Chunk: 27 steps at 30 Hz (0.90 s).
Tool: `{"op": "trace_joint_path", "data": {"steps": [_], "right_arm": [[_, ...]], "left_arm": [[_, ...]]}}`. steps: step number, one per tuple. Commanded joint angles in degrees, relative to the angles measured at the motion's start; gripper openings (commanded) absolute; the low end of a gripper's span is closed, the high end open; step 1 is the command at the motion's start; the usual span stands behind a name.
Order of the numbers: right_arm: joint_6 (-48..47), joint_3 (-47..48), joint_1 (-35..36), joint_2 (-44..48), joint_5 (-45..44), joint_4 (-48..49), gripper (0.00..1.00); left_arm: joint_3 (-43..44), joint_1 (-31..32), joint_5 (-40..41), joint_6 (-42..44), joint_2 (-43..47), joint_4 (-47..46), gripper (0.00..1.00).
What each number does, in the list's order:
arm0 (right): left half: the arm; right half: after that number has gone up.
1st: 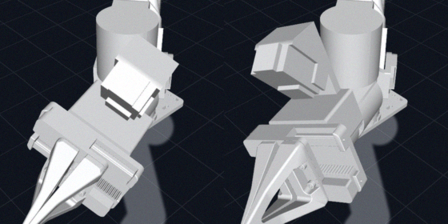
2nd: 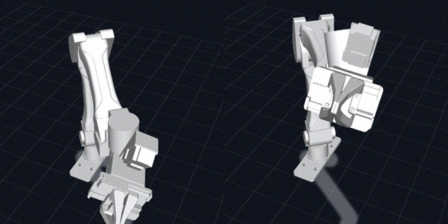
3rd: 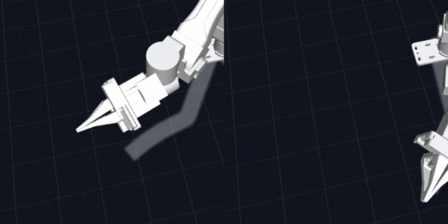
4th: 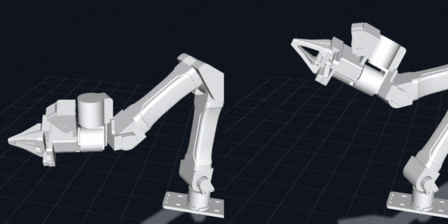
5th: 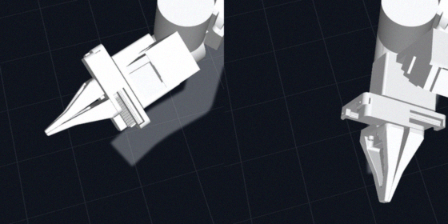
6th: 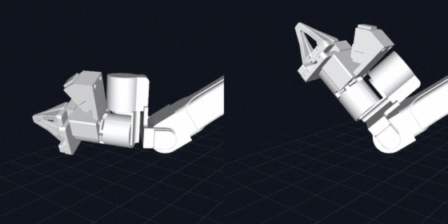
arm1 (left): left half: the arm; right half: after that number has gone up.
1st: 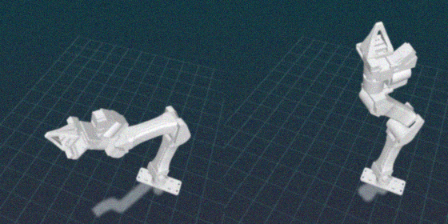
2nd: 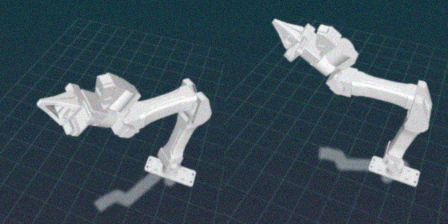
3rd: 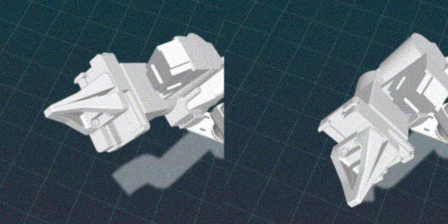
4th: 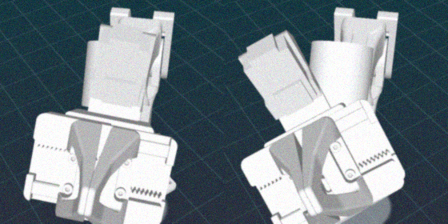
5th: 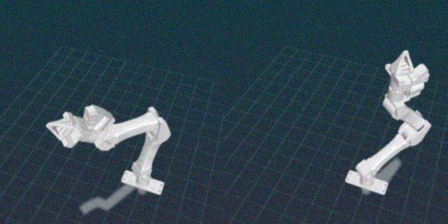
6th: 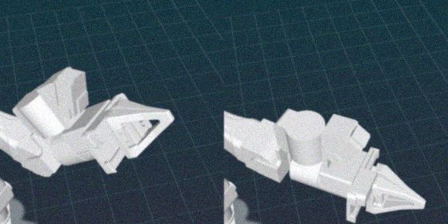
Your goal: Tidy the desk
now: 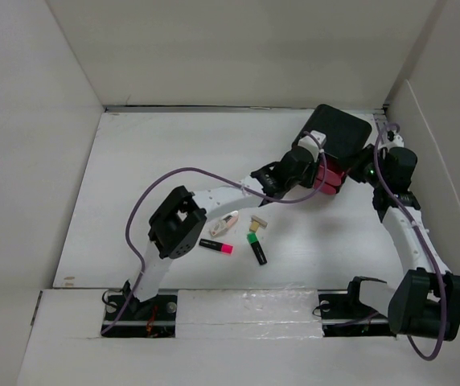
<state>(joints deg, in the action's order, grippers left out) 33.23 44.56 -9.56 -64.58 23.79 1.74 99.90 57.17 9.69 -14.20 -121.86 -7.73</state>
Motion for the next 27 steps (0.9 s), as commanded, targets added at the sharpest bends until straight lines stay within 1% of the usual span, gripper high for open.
{"op": "trace_joint_path", "data": {"steps": [1,6,12,16,21,22,23,24,25,26,27], "right_arm": [[-0.98,1.5,1.48,-0.11,0.38,2.31,0.07],[-1.33,1.94,1.48,-2.39,-1.11,2.83,0.08],[-0.98,4.93,1.48,-6.61,-0.94,4.06,0.08],[-0.63,6.86,1.48,-8.98,-2.87,4.41,0.08],[-0.28,7.56,1.48,-10.22,-3.05,5.11,0.07],[-0.1,7.48,1.48,-10.22,-2.61,5.29,0.07],[-0.01,7.48,2.09,-10.13,-2.7,5.29,0.08],[-0.1,7.39,2.7,-9.96,-2.78,5.38,0.09],[-0.1,7.3,2.71,-9.78,-2.96,5.29,0.11],[-0.1,7.13,3.32,-9.61,-2.96,5.29,0.13],[-0.01,7.04,3.32,-9.08,-2.96,5.29,0.15]], "left_arm": [[-2.6,-0.13,-1.17,-0.83,5.84,-2.55,0.0],[-6.11,-0.13,-1.96,-1.1,7.78,-3.35,0.0],[-9.19,0.4,-1.43,-0.66,9.63,-3.7,0.0],[-11.56,0.4,-1.61,-0.39,10.77,-4.4,0.0],[-12.53,0.4,-0.82,-0.22,11.38,-4.75,0.0],[-12.53,0.4,-0.56,-0.04,11.38,-4.49,0.02],[-12.53,0.4,-0.29,0.13,11.47,-4.4,0.08],[-12.53,0.4,0.23,0.31,11.65,-4.32,0.23],[-12.62,0.4,0.5,0.4,11.74,-4.23,0.31],[-12.8,0.4,0.76,0.48,11.91,-4.14,0.38],[-12.97,0.4,1.64,0.4,12.43,-4.05,0.48]]}}
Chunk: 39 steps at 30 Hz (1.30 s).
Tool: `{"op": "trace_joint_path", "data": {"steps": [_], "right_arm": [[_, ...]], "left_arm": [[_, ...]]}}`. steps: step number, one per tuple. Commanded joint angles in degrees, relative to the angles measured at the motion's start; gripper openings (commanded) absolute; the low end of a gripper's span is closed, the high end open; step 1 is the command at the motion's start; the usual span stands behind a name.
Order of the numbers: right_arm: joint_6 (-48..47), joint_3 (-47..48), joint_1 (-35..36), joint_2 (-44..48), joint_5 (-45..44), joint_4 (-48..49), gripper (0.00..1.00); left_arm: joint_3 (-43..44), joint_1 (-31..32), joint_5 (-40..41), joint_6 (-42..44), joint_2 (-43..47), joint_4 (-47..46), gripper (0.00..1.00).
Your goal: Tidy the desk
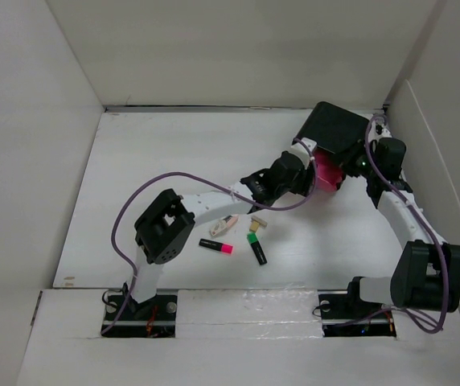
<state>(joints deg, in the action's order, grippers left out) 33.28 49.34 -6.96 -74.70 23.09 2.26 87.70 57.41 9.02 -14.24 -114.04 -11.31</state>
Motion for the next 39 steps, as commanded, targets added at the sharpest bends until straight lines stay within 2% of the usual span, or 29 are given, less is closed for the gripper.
{"op": "trace_joint_path", "data": {"steps": [1,6,14,17,20,21,22,24,25,29,32,33,34,39], "right_arm": [[0.03,2.08,0.72,1.22,-2.17,4.86,0.17],[0.21,1.99,1.25,3.24,-0.95,4.33,0.22],[0.47,2.95,3.09,9.3,-0.24,3.1,0.34],[0.04,3.39,4.41,10.88,-0.42,2.4,0.39],[-0.23,2.87,5.55,12.55,-0.77,1.96,0.41],[-0.4,2.69,6.08,13.08,-0.77,2.04,0.41],[-0.84,2.43,6.08,13.52,-1.2,1.96,0.37],[-1.28,1.55,6.69,15.1,-1.47,2.22,0.2],[-1.63,1.2,6.7,15.63,-1.47,2.48,0.01],[-2.6,-0.3,10.29,18.35,-2.26,3.36,0.0],[-3.04,-1.61,14.42,20.11,-4.72,3.8,0.01],[-3.13,-1.97,15.56,20.38,-5.51,4.15,0.05],[-3.83,-2.06,18.36,20.38,-8.04,4.07,0.14],[-5.41,-0.74,20.5,18.89,-10.08,2.84,0.2]], "left_arm": [[-0.95,0.16,2.76,0.35,4.79,-0.21,0.53],[-1.74,0.16,7.05,0.44,7.42,1.2,0.71],[-7.09,0.16,17.78,2.46,17.77,2.7,0.75],[-12.09,0.16,21.04,0.89,22.78,2.52,0.7],[-19.46,0.16,21.48,-1.57,28.32,2.87,0.57],[-21.5,0.16,20.52,-3.41,29.56,3.13,0.49],[-23.61,0.16,19.38,-4.3,30.79,3.83,0.43],[-29.67,0.16,15.18,-6.23,33.61,4.1,0.29],[-31.69,0.16,13.5,-6.85,34.31,4.45,0.28],[-40.13,1.3,9.53,-10.63,34.59,4.98,0.27],[-42.0,2.09,8.92,-12.21,32.75,4.28,0.31],[-41.91,2.09,7.61,-12.13,32.22,3.93,0.34],[-40.69,2.09,6.99,-11.87,30.82,3.49,0.37],[-37.96,3.49,7.24,-10.9,25.98,4.37,0.42]]}}
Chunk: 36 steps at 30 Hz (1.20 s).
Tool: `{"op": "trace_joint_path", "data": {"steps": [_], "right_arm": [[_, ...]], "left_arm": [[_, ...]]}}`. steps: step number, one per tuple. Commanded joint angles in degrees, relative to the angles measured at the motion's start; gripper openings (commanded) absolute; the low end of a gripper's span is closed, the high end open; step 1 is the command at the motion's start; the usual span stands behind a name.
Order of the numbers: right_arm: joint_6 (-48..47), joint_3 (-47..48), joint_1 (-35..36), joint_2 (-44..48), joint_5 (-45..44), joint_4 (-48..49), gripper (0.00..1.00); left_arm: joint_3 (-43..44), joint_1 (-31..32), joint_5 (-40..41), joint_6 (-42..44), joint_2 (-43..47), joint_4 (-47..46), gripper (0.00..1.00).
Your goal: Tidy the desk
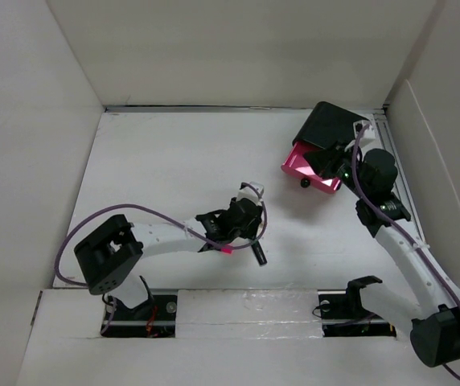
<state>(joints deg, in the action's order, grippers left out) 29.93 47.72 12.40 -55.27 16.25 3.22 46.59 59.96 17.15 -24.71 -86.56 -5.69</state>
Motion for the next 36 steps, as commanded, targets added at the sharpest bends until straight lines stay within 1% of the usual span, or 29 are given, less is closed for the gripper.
{"op": "trace_joint_path", "data": {"steps": [1,6,9,10,15,22,25,28,29,32,34,35,36], "right_arm": [[-2.25,0.97,1.13,-0.81,-3.42,1.96,0.2],[-2.42,0.88,1.66,-1.25,-3.51,2.58,0.21],[-2.34,0.79,1.66,-0.99,-3.42,2.58,0.23],[-2.42,0.79,1.66,-0.9,-3.33,2.58,0.26],[-2.6,0.7,1.66,-0.81,-2.72,2.75,0.31],[-2.6,0.79,1.66,-0.9,-2.28,2.93,0.32],[-2.77,0.7,1.66,-0.55,-2.28,2.84,0.32],[-2.6,0.7,1.66,-0.37,-2.45,2.84,0.32],[-2.6,0.79,1.66,-0.46,-2.36,2.93,0.32],[-2.6,0.79,1.66,-0.55,-1.93,2.93,0.32],[-2.42,0.7,1.66,-0.55,-1.75,3.02,0.32],[-2.25,0.62,1.66,-0.55,-1.75,3.02,0.32],[-2.25,0.53,1.66,-0.55,-1.66,3.02,0.32]], "left_arm": [[3.51,0.94,-0.71,-0.34,-2.02,-1.08,0.42],[6.76,2.87,1.04,0.71,-7.82,0.68,0.4],[8.08,2.88,2.88,0.63,-10.46,1.3,0.41],[8.34,2.88,3.5,0.45,-10.9,1.73,0.41],[9.05,2.88,6.4,0.28,-11.61,2.27,0.42],[9.4,2.88,7.29,0.45,-13.45,1.92,0.43],[9.31,2.88,7.11,0.8,-14.68,1.3,0.41],[9.05,2.88,6.94,0.89,-15.47,0.86,0.38],[9.13,2.88,7.11,0.98,-15.82,0.77,0.35],[8.52,2.88,8.43,0.19,-14.69,0.77,0.14],[7.91,2.88,8.78,0.1,-13.11,0.59,0.12],[7.99,2.88,9.04,0.1,-11.28,0.86,0.08],[7.82,2.88,9.22,0.1,-10.21,1.47,0.08]]}}
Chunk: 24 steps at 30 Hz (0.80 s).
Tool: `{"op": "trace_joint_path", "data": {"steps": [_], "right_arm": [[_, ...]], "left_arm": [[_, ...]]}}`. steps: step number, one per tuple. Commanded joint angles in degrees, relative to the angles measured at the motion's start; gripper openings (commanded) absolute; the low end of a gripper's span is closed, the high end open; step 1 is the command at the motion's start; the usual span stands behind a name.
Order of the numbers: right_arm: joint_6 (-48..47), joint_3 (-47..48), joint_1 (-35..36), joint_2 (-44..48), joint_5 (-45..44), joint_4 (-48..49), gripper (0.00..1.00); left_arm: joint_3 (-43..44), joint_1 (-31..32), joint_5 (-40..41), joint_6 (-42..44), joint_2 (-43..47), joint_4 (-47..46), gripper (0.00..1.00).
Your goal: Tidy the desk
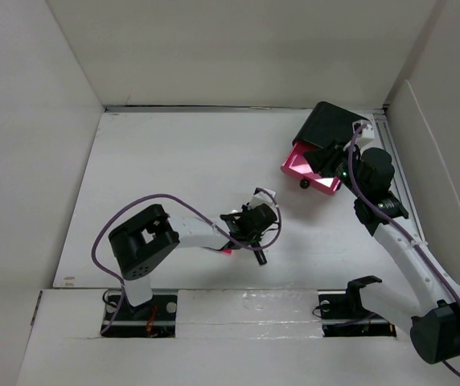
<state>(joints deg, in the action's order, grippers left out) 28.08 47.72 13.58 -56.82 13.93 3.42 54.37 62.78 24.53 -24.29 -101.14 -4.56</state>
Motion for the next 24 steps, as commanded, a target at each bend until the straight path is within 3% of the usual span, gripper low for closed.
{"op": "trace_joint_path", "data": {"steps": [1,6,12,16,19,24], "right_arm": [[-0.22,0.44,0.48,1.27,0.83,3.08,0.32],[0.05,-0.35,0.48,1.8,-1.01,3.26,0.31],[1.45,-3.42,-0.14,10.83,-8.47,3.78,0.3],[2.86,-7.64,-1.28,21.73,-16.71,4.93,0.22],[2.86,-10.63,-1.28,31.04,-22.53,4.4,0.0],[2.77,-12.83,-1.28,35.12,-24.31,4.49,0.0]], "left_arm": [[0.56,0.06,2.27,-0.23,7.33,1.38,0.08],[1.18,0.06,2.27,-0.32,14.3,3.85,0.07],[5.56,0.06,-0.8,2.84,19.14,1.84,0.09],[14.52,-2.74,-3.87,4.69,14.67,-1.32,0.09],[22.43,-3.9,-7.11,5.57,8.17,-2.21,0.09],[37.87,-4.6,-9.24,8.29,-3.24,-0.63,0.11]]}}
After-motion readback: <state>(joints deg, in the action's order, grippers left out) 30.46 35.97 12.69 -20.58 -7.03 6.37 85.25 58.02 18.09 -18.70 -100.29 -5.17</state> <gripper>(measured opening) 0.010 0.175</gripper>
